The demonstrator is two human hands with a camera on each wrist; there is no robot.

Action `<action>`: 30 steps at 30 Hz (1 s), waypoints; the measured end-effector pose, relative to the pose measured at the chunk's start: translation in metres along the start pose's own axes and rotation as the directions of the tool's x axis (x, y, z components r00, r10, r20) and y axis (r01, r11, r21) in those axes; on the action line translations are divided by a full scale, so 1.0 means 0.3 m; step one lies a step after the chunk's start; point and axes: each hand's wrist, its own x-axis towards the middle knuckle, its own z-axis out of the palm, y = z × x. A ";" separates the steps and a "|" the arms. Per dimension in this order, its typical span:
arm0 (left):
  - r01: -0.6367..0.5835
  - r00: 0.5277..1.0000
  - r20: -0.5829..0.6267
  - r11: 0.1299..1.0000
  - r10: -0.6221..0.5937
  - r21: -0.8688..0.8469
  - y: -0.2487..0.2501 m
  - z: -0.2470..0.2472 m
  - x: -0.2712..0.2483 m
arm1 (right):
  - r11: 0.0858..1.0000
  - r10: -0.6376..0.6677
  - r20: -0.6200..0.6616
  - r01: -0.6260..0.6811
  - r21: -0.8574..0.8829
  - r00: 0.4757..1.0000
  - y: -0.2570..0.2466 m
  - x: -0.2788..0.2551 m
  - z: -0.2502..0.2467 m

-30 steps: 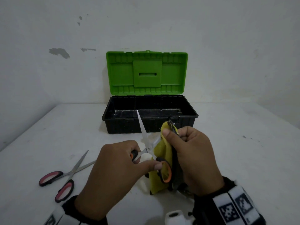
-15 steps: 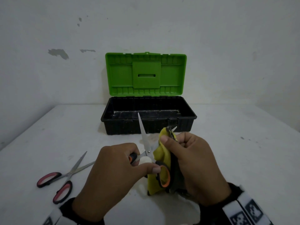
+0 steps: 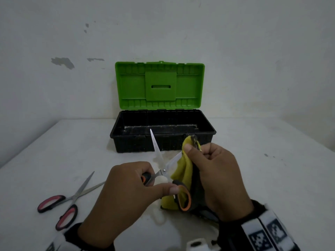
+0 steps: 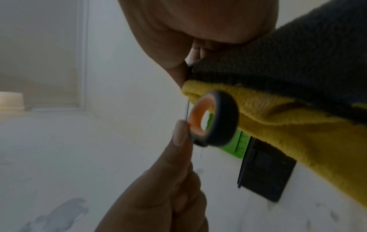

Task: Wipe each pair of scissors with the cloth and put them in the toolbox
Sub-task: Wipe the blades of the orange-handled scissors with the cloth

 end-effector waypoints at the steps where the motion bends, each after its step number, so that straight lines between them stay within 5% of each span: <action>1: 0.001 1.000 0.003 1.000 -0.001 -0.002 -0.002 -0.004 0.000 | 1.000 0.010 0.044 -0.010 -0.009 0.999 -0.003 -0.020 0.009; 4: -0.011 1.000 0.009 0.999 0.011 0.034 -0.004 -0.010 0.001 | 0.999 0.035 0.086 -0.036 0.016 0.996 -0.001 -0.023 0.013; 10: -0.024 0.999 -0.043 0.993 0.030 0.115 -0.026 -0.004 0.006 | 0.997 0.041 -0.075 -0.036 0.066 0.996 -0.010 0.084 -0.036; 20: 0.020 0.996 -0.089 0.907 0.019 0.421 -0.006 0.047 0.029 | 0.995 0.046 0.146 -0.032 -0.099 0.988 0.011 -0.038 0.043; 30: -0.110 0.990 -0.016 0.834 0.141 0.541 0.020 0.030 0.022 | 0.992 0.124 0.005 -0.124 0.032 0.992 0.014 -0.007 0.060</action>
